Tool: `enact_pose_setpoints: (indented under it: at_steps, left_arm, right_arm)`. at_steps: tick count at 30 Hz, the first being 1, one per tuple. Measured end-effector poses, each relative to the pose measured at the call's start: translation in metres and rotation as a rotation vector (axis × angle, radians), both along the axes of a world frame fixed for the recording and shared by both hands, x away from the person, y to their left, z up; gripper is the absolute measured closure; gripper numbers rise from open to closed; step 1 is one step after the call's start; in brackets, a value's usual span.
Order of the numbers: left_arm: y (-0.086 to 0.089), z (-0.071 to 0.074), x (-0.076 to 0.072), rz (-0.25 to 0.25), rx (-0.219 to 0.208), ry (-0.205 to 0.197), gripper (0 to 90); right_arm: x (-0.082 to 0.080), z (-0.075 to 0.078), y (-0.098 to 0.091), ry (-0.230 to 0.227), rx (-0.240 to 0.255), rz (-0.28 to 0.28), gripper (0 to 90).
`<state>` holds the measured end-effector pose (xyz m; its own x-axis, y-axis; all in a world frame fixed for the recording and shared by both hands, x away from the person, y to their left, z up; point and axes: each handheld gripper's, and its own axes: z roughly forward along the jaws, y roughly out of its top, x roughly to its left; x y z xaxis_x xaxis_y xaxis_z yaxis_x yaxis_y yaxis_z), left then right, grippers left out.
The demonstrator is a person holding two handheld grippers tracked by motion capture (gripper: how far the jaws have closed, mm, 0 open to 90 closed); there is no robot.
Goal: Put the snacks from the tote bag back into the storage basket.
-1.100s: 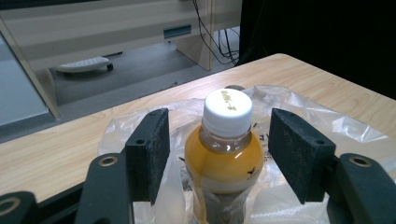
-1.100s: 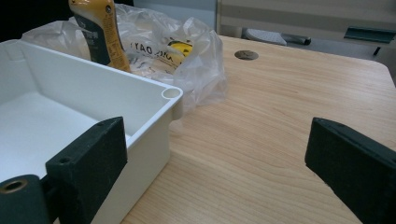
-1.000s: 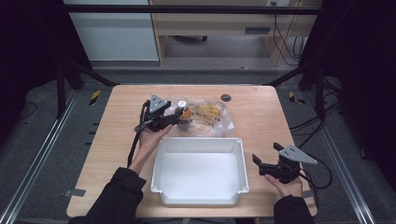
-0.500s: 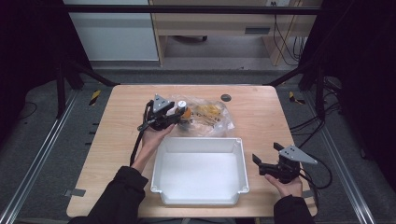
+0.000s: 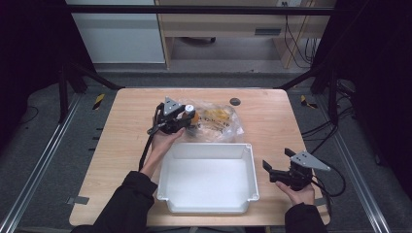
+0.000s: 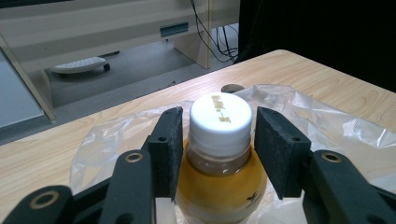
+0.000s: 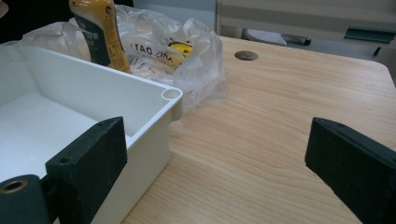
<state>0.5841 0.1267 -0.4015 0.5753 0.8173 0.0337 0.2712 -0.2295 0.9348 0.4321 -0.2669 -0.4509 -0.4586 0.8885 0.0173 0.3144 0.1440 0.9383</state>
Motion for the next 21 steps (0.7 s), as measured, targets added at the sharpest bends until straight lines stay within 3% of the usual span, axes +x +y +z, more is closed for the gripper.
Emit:
enact_pose_setpoints:
  at_steps: [8,21]
  left_arm:
    - [-0.0013,-0.0022,0.0033,0.006,-0.010,0.017,56.0]
    - [-0.0036,-0.0035,0.0051,0.009,-0.012,0.005,58.1]
  right_arm:
    - [0.0000,0.0001,0.0000,0.000,0.002,-0.001,5.9]
    - [0.0000,-0.0001,0.0002,0.004,0.000,-0.002,5.9]
